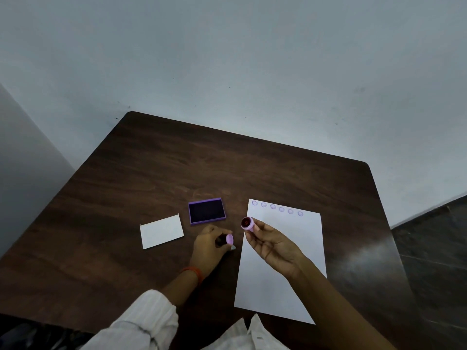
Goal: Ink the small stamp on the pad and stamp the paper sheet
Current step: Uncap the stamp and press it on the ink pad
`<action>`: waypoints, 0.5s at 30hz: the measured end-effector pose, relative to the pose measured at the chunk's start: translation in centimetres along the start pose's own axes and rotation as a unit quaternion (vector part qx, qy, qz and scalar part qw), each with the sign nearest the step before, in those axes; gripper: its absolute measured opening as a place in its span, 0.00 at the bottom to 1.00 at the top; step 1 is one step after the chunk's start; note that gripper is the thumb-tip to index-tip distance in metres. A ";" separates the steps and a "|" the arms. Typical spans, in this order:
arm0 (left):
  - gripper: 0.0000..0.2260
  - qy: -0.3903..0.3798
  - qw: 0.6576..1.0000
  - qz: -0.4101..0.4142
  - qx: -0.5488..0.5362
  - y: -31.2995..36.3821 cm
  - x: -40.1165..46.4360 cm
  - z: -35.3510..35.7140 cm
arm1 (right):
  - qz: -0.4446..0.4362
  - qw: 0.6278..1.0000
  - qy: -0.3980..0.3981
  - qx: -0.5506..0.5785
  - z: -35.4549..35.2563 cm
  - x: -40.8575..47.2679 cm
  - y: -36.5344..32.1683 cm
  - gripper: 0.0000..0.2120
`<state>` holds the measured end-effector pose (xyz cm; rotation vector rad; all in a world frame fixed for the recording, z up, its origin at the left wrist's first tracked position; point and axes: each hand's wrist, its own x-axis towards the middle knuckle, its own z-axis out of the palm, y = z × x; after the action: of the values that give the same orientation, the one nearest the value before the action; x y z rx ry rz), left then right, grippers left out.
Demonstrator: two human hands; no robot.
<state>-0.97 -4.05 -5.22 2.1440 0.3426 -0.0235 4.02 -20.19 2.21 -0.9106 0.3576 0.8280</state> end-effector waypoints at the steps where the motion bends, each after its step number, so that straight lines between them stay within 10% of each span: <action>1: 0.15 0.001 1.000 0.004 0.007 -0.1 0.0 0.0 | -0.002 1.000 -0.002 0.002 0.1 0.0 -0.1 0.08; 15: 0.21 -0.024 0.994 0.060 0.084 -1.2 1.1 -3.9 | -0.031 0.999 -0.030 0.005 1.4 1.2 -0.5 0.06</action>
<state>-0.69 0.02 -4.18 2.3232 0.1883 -0.0356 5.10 -18.60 2.57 -0.8823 0.2791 0.7935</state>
